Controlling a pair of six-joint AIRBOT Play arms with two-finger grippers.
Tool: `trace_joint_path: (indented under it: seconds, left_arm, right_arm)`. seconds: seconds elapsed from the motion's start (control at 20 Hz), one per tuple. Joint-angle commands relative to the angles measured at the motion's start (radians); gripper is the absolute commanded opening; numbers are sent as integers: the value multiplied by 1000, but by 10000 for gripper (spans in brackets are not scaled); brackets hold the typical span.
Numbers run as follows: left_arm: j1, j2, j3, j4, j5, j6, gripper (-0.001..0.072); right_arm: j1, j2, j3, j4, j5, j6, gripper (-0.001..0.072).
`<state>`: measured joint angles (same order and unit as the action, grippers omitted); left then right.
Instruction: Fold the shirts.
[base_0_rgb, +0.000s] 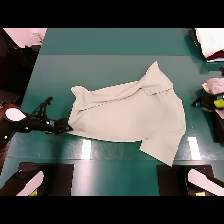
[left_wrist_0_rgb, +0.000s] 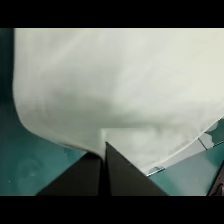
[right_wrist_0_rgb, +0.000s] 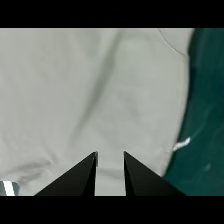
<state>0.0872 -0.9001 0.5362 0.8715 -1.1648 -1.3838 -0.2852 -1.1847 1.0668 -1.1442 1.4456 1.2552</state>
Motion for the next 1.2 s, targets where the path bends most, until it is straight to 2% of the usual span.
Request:
trace_joint_path:
  seconds: [0.0,0.05,0.15,0.2,0.25,0.45,0.6,0.7,0.75,0.85,1.0,1.15]
  left_arm:
    - [0,1,91,3,-3,4,26]
    - [0,1,99,4,-2,5,26]
    - [0,1,99,7,-1,4,26]
    - [0,1,99,8,-2,4,26]
    - [0,1,99,8,-2,4,26]
    - [0,1,99,8,-2,4,26]
    - [0,1,99,7,6,4,26]
    - [0,1,99,7,6,4,26]
    - [0,1,99,7,5,4,26]
    - [0,1,99,4,0,3,26]
    - [1,3,102,-56,-10,3,25]
    - [1,3,248,-72,-5,3,25]
  right_arm:
    - [-64,-24,-149,-130,-14,30,442]
    - [-89,-44,-194,-130,-25,30,506]
    - [-129,-95,-265,-92,-33,26,504]
    - [-144,-115,-294,-50,-34,6,492]
    - [-151,-129,-315,-14,-43,-10,441]
    - [-149,-116,-352,53,-116,-16,440]
    - [-149,-84,-352,80,-102,-16,421]
    - [-141,-75,-352,75,-72,-16,266]
    - [-129,-75,-352,75,-56,-17,221]
    - [-94,-75,-352,73,-54,-31,17]
    - [-31,-60,-323,106,-68,-34,19]
    - [9,30,-159,240,-94,-32,19]
